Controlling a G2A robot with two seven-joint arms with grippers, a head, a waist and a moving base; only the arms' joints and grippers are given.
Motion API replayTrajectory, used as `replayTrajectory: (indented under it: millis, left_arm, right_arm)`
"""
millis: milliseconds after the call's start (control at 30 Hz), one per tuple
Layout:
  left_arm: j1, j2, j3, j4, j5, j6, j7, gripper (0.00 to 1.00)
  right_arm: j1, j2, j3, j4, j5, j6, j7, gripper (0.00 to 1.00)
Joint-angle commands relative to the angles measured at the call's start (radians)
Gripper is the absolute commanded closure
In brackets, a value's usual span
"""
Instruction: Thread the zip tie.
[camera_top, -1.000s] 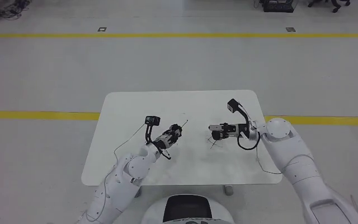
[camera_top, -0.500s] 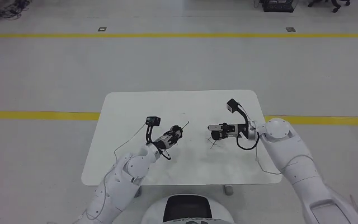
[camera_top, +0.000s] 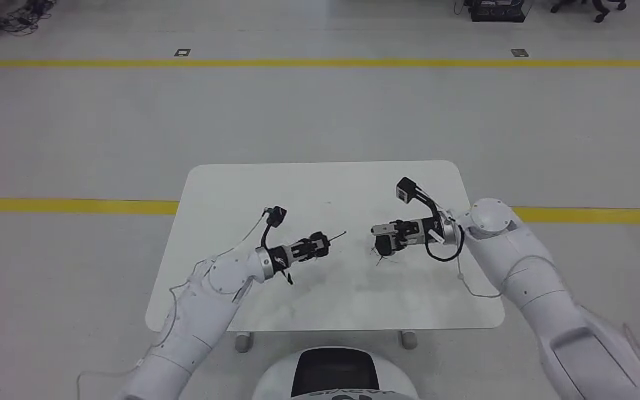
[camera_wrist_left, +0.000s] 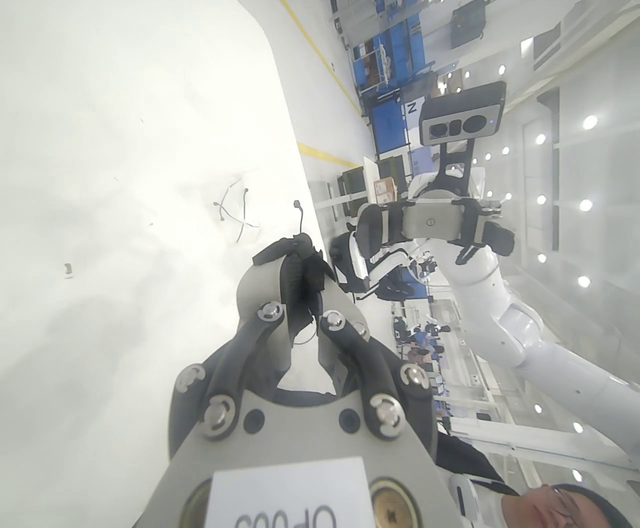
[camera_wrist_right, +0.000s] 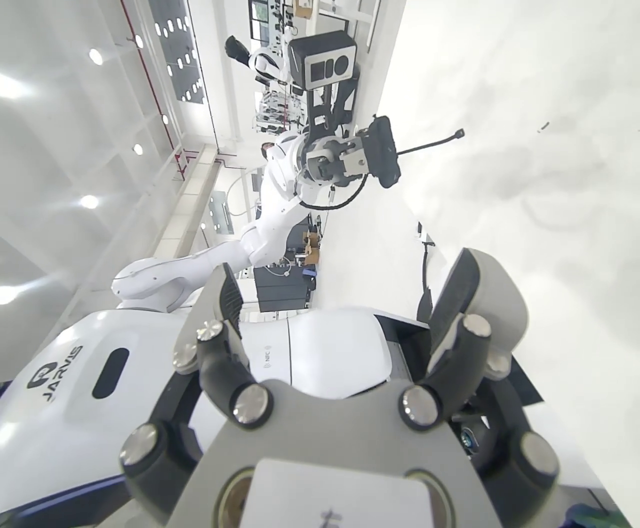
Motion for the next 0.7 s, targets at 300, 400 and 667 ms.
replayTrajectory:
  millis: [300, 400, 667]
  left_arm:
    - [-0.011, -0.001, 0.011, 0.011, -0.071, 0.004, -0.014, 1.0]
    - [-0.023, 0.0, 0.003, 0.034, -0.226, 0.0, -0.122, 1.0]
    - [-0.052, 0.008, -0.013, 0.083, -0.436, 0.0, -0.363, 1.0]
  right_arm:
    - [-0.017, -0.001, -0.006, -0.02, 0.021, 0.0, 0.0, 0.0]
    - [-0.023, 0.006, -0.022, -0.014, 0.058, 0.0, 0.0, 0.0]
    - [-0.021, 0.037, -0.104, -0.018, 0.174, 0.0, 0.0, 0.0]
